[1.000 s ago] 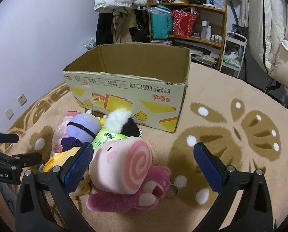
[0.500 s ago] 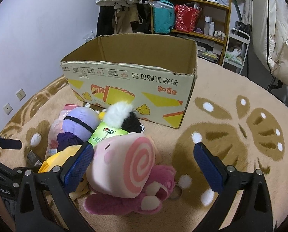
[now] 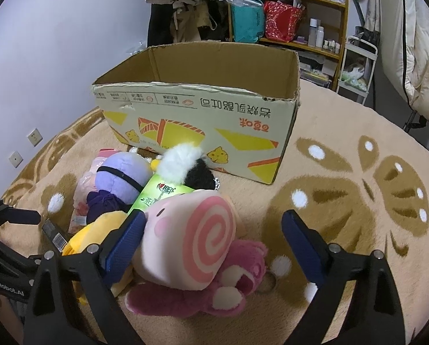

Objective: Organize soft objects
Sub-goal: 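Grasp the pink swirl roll with the right tool while the left grasps the black box, then carry the pink roll with the right tool while the left carries the black box to the cardboard box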

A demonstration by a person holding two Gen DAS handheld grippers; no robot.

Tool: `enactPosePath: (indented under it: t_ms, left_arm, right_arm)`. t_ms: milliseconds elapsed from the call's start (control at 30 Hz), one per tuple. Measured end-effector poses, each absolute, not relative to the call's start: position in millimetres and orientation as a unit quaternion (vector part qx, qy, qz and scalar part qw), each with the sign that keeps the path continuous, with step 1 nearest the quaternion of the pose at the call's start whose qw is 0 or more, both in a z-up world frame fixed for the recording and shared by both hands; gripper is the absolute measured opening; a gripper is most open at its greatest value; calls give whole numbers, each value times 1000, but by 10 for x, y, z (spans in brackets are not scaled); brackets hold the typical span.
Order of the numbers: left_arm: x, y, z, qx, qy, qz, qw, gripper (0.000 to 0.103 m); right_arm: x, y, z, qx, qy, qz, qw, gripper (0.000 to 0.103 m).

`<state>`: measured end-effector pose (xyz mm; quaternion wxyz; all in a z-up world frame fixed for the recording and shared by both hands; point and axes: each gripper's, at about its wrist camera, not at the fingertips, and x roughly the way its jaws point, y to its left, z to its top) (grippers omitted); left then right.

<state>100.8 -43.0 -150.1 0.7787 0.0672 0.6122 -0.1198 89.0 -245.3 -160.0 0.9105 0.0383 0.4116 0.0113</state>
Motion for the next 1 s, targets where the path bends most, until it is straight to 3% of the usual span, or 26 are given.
enactPosePath:
  t_ms: [100,167,333,567,1000]
  left_arm:
    - [1009,-428,-1525,66,616,-119,776,99]
    - [1014,-431,-1543,67,619,-120,773,91]
    - [1034,-433,-1580,67,626,-125,767,84]
    - [1000,-446,-1558,67,617,-139,772,64]
    - [898,-385,-1378,59,578,-118,805,64]
  right_arm:
    - [886,-2451,-1602,42,413,17,910,93]
    - [881,-2450,-1607,43,415,21,908,89]
    - [865,-2417,-1602,55,418,55,905,51]
    - [831,-2302,-1596,29,414,52,908,45]
    - [770,-2319,-1527,34,410,51,910,34]
